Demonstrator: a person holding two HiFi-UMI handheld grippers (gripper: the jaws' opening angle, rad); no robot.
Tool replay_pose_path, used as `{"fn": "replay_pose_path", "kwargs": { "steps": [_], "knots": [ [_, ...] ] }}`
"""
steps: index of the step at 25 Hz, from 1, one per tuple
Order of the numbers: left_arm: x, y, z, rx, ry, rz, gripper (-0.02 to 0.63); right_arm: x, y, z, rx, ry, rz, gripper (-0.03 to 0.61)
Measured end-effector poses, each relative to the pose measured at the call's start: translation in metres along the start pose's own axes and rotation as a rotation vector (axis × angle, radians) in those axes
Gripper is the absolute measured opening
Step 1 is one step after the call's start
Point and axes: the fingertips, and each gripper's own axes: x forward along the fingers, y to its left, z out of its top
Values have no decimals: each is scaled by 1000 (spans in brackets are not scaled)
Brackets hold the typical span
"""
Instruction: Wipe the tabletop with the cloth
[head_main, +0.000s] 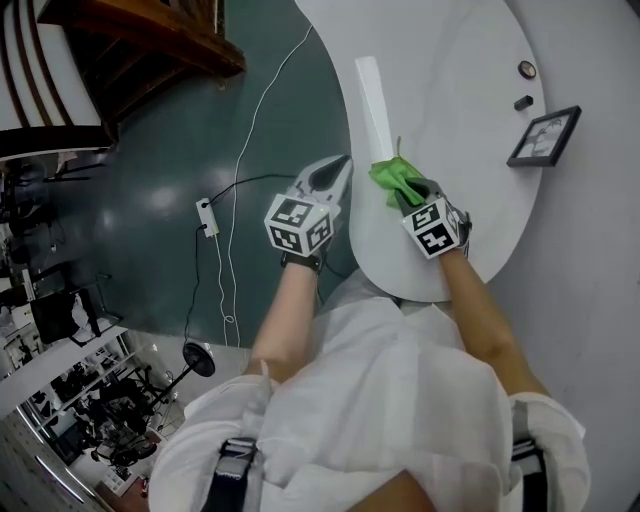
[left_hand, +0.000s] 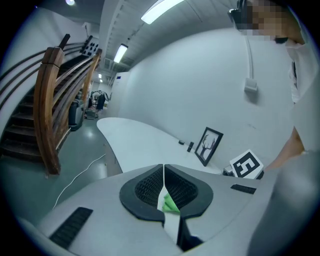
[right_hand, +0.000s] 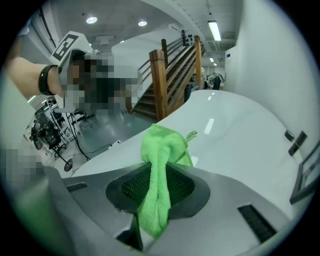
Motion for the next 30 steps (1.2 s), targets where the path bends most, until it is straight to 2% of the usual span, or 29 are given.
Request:
{"fn": "replay_pose_path", "kwargs": {
  "steps": [6,11,19,25,30],
  "knots": [
    [17,-23,1,21,13,-43,20,-50,-54,-52,208,-6,-142,80],
    [30,-41,1,36,32,-84,20,-95,-92,-102,272,20,-261,80],
    [54,-66,4,59,42,-116,20,-155,-132,-167,383,51,-397,80],
    [59,-73,-4,52,47,-123,20,-176,-142,-193,451,58,-485,80],
    [46,-64,-15,42,55,-110,20,-181,-124,-204,528,63,-539,80]
  ]
}}
